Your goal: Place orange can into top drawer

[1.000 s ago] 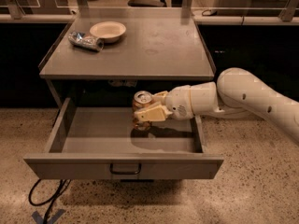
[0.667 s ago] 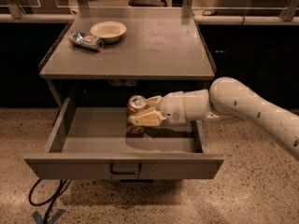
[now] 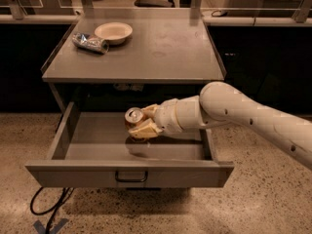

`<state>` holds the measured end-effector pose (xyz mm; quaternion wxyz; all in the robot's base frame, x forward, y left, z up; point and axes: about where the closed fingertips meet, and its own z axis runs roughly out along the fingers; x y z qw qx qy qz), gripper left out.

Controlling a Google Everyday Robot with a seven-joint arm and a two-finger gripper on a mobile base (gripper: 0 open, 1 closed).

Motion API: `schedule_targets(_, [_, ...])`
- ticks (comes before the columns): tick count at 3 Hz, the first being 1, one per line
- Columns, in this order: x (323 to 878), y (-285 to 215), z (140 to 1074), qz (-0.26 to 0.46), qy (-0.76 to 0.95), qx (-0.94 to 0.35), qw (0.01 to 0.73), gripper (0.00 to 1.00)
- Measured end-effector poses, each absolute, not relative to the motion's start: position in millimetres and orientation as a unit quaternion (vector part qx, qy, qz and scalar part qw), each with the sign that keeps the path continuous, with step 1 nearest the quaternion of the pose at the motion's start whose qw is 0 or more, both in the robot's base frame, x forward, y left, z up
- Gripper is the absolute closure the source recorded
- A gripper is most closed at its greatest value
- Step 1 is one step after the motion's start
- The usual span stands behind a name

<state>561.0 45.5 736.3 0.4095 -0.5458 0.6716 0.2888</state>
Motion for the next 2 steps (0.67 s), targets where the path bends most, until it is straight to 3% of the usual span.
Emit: schedule_targets(2, [570.8, 51.7, 724.7, 0.163, 0.663, -0.631, 0.370, 1.00])
